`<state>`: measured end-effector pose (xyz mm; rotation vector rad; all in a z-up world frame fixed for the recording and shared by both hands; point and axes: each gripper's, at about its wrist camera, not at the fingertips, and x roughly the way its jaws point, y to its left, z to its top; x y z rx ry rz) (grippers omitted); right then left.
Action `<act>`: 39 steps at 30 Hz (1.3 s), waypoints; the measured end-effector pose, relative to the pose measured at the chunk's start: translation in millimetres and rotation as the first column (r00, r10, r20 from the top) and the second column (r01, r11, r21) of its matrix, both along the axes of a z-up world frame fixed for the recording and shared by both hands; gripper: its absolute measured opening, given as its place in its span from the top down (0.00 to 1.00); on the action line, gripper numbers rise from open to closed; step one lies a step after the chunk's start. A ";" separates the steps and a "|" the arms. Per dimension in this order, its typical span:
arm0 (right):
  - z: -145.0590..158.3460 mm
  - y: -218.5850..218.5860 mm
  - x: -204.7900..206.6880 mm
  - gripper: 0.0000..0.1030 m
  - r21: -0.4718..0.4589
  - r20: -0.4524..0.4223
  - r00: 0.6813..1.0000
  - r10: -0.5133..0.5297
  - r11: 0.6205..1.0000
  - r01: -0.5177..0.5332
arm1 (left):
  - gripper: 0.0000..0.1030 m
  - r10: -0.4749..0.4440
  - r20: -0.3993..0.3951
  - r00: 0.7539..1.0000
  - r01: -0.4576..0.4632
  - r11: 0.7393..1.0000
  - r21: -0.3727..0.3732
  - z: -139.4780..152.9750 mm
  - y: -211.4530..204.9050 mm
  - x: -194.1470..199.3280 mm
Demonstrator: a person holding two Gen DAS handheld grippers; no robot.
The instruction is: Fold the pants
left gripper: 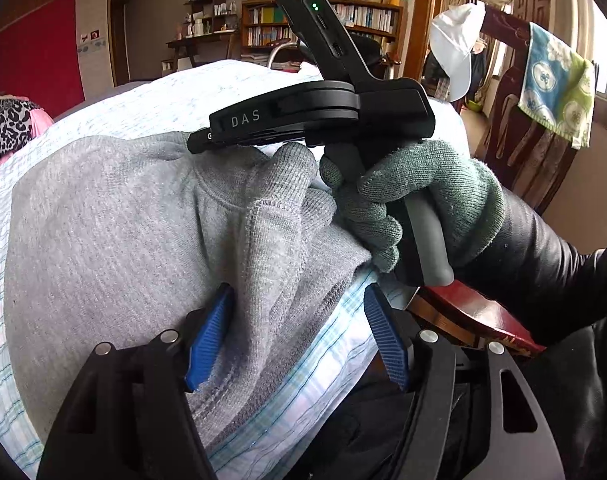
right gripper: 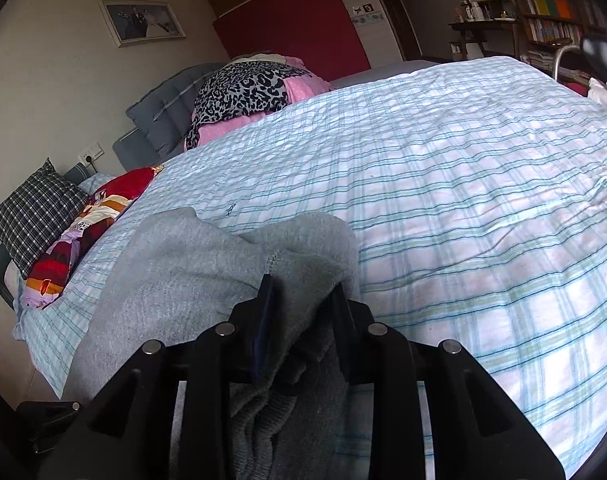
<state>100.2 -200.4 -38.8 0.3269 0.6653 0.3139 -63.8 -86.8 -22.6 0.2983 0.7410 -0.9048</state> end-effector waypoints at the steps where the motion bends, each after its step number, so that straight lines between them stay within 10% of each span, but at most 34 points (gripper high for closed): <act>1: 2.2 -1.6 -3.3 0.66 0.005 0.010 1.000 -0.003 1.000 0.003 | 0.33 0.005 0.003 1.000 -0.005 1.000 -0.003 2.2 0.2 1.1; 11: 31.7 0.7 -78.4 0.51 -0.019 0.131 0.988 0.081 0.997 -0.079 | 0.31 0.000 0.046 0.999 0.000 1.000 -0.014 12.7 -0.2 -9.5; 16: 8.8 17.9 -99.1 0.51 -0.142 0.090 0.989 0.118 0.984 -0.104 | 0.31 0.004 0.049 0.999 -0.003 1.000 -0.013 12.8 -0.7 -13.1; 20: -19.8 0.1 -101.5 0.35 -0.068 0.059 0.995 0.075 0.995 -0.071 | 0.31 0.014 0.046 0.999 -0.013 1.000 -0.011 13.5 1.3 -12.1; 39: 1.6 8.6 -99.6 0.33 -0.079 0.072 0.996 0.055 0.996 -0.049 | 0.23 0.176 0.169 0.970 -0.173 0.984 -0.032 47.0 22.3 0.8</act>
